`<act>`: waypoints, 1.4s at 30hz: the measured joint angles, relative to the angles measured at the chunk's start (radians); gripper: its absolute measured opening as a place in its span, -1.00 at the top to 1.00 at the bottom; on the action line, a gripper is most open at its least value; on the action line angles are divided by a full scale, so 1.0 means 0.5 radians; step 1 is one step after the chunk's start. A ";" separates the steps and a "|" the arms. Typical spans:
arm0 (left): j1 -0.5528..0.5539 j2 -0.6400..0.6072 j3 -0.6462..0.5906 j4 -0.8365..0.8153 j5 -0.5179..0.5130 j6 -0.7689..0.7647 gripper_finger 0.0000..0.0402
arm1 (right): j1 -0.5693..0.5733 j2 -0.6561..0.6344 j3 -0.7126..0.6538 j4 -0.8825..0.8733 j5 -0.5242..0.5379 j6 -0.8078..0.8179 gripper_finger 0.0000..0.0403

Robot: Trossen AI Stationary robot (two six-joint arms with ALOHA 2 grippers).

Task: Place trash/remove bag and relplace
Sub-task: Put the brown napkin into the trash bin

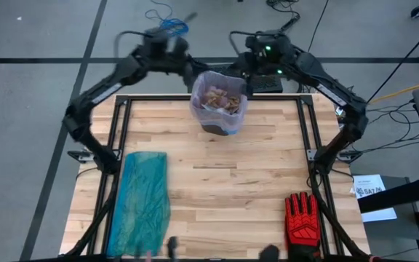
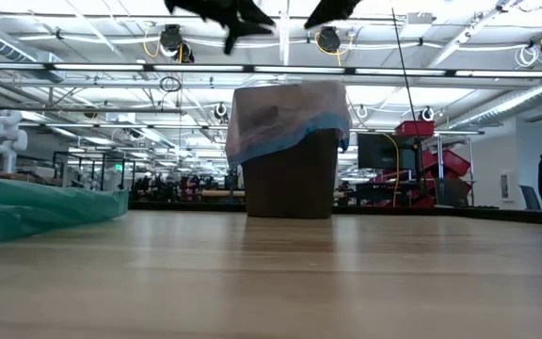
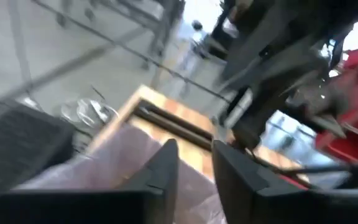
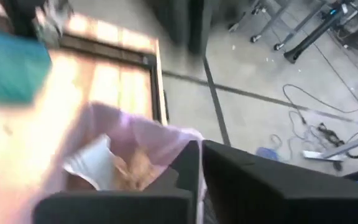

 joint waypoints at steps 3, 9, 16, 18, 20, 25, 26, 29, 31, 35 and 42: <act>0.041 -0.190 0.001 -0.042 -0.069 0.000 0.86 | -0.029 0.128 0.000 0.005 0.001 -0.123 0.97; 0.098 -0.496 0.001 -0.199 -0.201 0.001 0.96 | -0.023 0.405 0.000 -0.081 -0.007 -0.233 1.00; 0.114 -0.681 0.001 -0.438 -0.352 0.112 0.99 | 0.051 0.605 0.000 -0.108 0.105 -0.243 1.00; 0.114 -0.708 0.001 -0.532 -0.397 0.156 0.99 | 0.081 0.637 0.000 -0.123 0.190 -0.287 1.00; 0.114 -0.729 0.001 -0.615 -0.447 0.199 0.99 | 0.102 0.663 0.000 -0.159 0.231 -0.308 1.00; 0.113 -0.756 0.001 -0.771 -0.505 0.264 0.99 | 0.169 0.679 0.000 -0.300 0.267 -0.297 1.00; 0.113 -0.757 0.001 -0.788 -0.510 0.266 0.99 | 0.183 0.679 0.000 -0.331 0.266 -0.278 1.00; 0.113 -0.757 0.001 -0.817 -0.510 0.290 0.99 | 0.227 0.675 0.000 -0.424 0.266 -0.191 1.00; 0.113 -0.757 0.001 -0.824 -0.510 0.337 0.99 | 0.263 0.674 0.000 -0.494 0.264 -0.098 1.00; 0.114 -0.757 0.001 -0.824 -0.511 0.368 0.99 | 0.373 0.672 0.000 -0.692 0.189 0.082 1.00; 0.151 -0.757 0.001 -0.824 -0.510 0.421 0.99 | 0.592 0.649 0.040 -0.780 0.096 0.095 1.00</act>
